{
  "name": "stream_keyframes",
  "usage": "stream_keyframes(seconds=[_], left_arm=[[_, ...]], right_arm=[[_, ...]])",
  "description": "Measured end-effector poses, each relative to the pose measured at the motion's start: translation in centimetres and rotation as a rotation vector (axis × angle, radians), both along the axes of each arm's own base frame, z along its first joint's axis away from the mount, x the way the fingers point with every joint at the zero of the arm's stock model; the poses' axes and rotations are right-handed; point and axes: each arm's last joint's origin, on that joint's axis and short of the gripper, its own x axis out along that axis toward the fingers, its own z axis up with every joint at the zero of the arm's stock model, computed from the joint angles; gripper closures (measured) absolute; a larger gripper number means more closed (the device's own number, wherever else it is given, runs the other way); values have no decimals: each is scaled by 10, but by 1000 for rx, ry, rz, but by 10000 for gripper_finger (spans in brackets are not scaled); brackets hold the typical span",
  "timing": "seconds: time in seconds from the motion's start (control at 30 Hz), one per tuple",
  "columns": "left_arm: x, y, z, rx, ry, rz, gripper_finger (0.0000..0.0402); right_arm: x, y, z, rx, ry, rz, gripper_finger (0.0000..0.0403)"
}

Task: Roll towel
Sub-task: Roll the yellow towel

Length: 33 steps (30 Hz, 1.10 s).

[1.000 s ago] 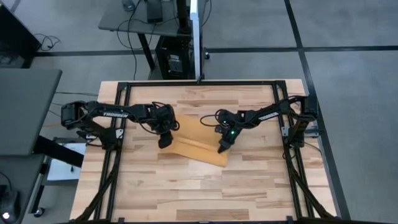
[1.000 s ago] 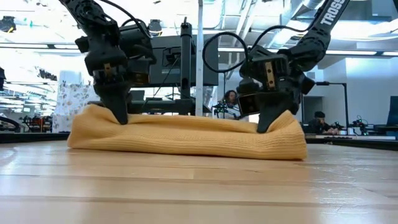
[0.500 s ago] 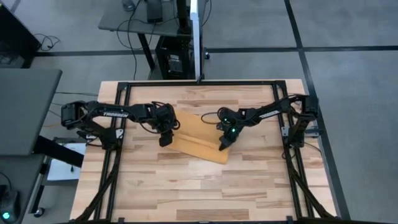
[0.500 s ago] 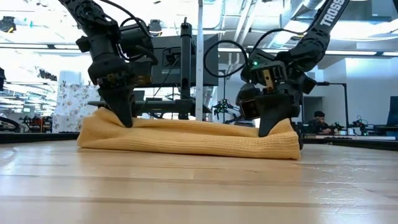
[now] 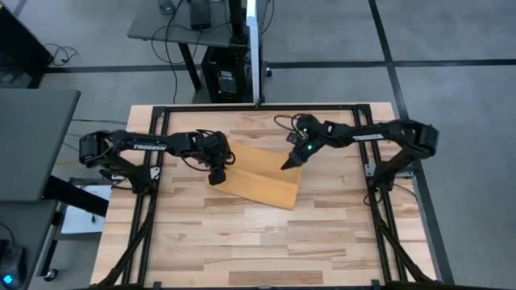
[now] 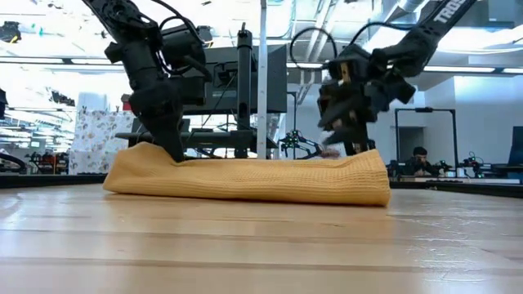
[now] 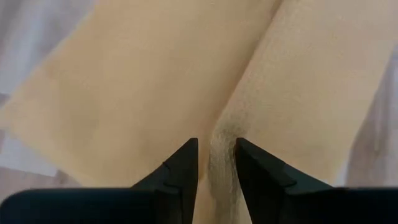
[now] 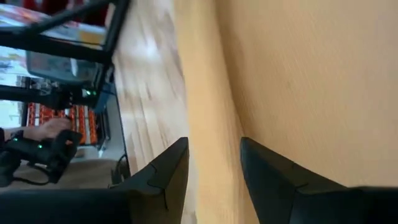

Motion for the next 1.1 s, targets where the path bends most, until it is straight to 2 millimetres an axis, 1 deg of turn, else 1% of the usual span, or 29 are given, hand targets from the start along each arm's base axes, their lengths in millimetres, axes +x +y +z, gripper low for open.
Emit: stream_keyframes(seconds=[0.07, 0.13, 0.2, 0.23, 0.27, 0.33, 0.4, 0.47, 0.57, 0.67, 0.7, 0.77, 0.93, 1.0, 1.1], left_arm=[[2, 1, 18, 16, 3, -22, 311], [2, 1, 39, 13, 9, -28, 311], [-1, -2, 58, -36, -1, -53, 311], [-3, -3, 64, -66, -17, -70, 311], [-7, -4, 64, -105, -30, -87, 311], [-14, -5, 50, -188, -26, -114, 311], [-20, -6, 28, -265, 4, -124, 311], [-27, -9, 10, -299, 23, -121, 311], [-32, -9, -8, -246, 22, -95, 311], [-31, -4, -16, -197, -26, -50, 311], [-32, -2, -18, -194, -44, -39, 311], [-37, -1, -24, -203, -21, -21, 311], [-52, 1, -42, -237, 39, 37, 311], [-52, 1, -42, -239, 40, 42, 311], [-48, 2, -36, -233, 28, 42, 311]], right_arm=[[4, 9, 11, -28, -67, 29, 270], [11, 24, 17, -37, -117, 79, 270], [17, 42, 16, -29, -126, 138, 270], [20, 50, 13, -24, -119, 168, 270], [23, 58, 8, -16, -101, 196, 270], [28, 66, -6, -3, -46, 216, 272], [32, 67, -22, 7, 4, 212, 275], [35, 66, -35, 23, 41, 204, 278], [36, 63, -53, 38, 99, 195, 282], [36, 57, -64, 45, 133, 182, 283], [35, 57, -66, 50, 148, 179, 283], [34, 57, -71, 50, 179, 182, 283], [34, 66, -75, 42, 211, 225, 283], [34, 65, -72, 44, 193, 213, 283], [32, 57, -64, 54, 182, 178, 283]])
